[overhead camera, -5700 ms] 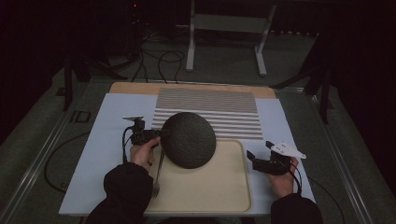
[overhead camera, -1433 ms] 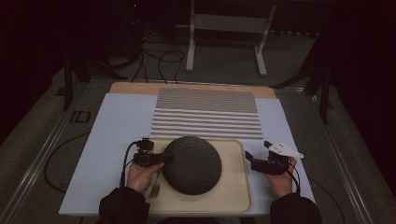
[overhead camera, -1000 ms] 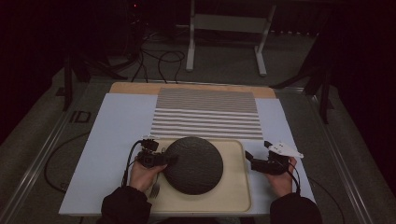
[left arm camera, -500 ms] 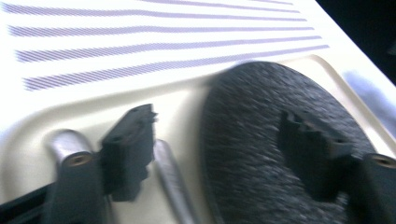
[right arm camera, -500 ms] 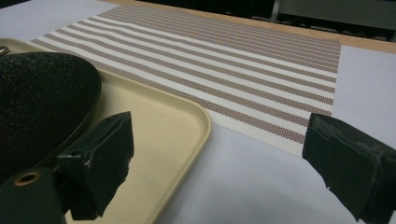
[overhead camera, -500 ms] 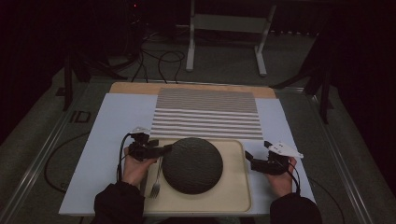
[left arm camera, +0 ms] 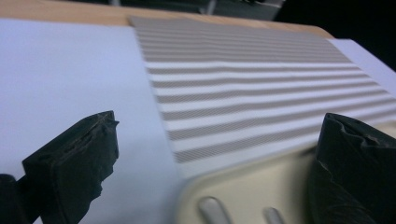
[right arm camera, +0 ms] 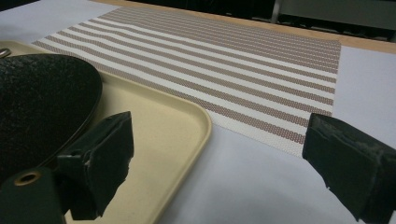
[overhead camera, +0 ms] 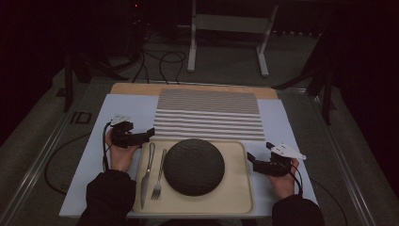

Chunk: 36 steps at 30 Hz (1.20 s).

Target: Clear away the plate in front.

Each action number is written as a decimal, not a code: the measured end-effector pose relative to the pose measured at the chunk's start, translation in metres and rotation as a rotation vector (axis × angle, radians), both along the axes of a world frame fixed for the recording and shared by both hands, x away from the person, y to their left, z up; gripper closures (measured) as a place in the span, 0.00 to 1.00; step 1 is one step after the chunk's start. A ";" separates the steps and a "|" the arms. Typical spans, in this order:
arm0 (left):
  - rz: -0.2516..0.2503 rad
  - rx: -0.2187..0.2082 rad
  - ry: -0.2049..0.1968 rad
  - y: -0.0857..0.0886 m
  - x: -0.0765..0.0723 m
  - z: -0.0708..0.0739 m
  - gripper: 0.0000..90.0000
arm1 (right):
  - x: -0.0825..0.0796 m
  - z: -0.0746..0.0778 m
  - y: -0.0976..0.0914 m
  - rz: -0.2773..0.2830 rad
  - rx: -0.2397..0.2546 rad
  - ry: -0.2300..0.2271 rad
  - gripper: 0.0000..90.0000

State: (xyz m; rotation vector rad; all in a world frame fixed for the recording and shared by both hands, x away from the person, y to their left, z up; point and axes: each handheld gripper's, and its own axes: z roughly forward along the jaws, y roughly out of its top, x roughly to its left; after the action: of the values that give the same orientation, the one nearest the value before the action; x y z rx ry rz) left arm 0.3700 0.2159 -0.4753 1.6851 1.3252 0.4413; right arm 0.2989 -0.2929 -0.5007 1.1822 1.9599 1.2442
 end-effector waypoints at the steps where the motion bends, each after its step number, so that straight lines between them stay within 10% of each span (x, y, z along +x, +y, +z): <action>1: 0.012 0.005 -0.011 0.003 0.000 0.001 0.00 | 0.000 0.000 0.000 0.000 0.001 -0.001 0.10; 18: 0.056 0.048 -0.169 0.053 -0.034 0.012 0.00 | -0.008 0.006 -0.006 -0.002 0.027 -0.033 0.10; 36: -0.013 0.094 -0.239 0.059 -0.078 0.001 0.00 | -0.025 0.011 -0.017 0.012 0.053 -0.070 0.10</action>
State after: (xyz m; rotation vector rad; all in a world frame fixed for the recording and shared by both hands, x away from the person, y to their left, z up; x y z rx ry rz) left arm 0.2925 0.2749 -0.4738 1.6582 1.1328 0.6845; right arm 0.2739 -0.3095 -0.4902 1.1390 1.8965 1.3327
